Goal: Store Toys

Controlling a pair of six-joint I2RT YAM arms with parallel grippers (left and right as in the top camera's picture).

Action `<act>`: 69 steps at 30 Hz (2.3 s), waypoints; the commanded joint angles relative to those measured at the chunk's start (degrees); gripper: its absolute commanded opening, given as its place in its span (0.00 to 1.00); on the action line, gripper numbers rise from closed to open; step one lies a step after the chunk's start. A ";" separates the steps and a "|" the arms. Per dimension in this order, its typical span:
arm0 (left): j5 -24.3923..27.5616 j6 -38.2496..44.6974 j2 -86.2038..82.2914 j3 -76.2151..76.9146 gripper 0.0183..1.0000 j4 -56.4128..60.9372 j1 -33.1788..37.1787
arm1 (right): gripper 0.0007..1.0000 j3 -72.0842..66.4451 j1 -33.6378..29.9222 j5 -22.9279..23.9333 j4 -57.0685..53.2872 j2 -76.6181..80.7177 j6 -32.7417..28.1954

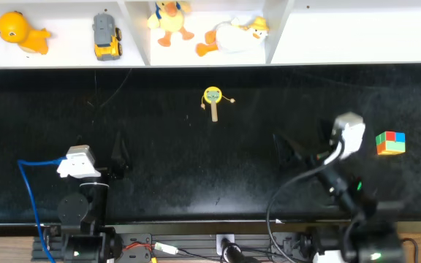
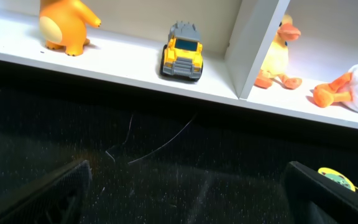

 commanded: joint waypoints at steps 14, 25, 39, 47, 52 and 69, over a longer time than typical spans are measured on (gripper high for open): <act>0.76 -1.40 -0.68 -0.17 1.00 -0.09 -0.37 | 1.00 37.16 22.14 21.40 -28.17 41.55 -1.33; 0.76 -1.40 -0.70 -0.17 1.00 -0.09 -0.37 | 1.00 37.16 32.30 24.76 -25.62 59.17 11.54; 0.76 -1.40 -0.68 -0.17 1.00 -0.09 -0.37 | 1.00 37.13 33.03 23.41 -11.91 73.13 14.58; 0.76 -1.40 -0.70 -0.17 1.00 -0.09 -0.37 | 0.99 37.13 32.63 28.30 -9.94 78.75 13.53; 0.76 -1.40 -0.68 -0.17 1.00 -0.09 -0.37 | 0.95 37.13 32.06 27.80 -9.40 82.23 13.53; 0.76 -1.40 -0.70 -0.17 1.00 -0.09 -0.37 | 0.18 37.13 32.04 27.54 -12.00 85.40 12.44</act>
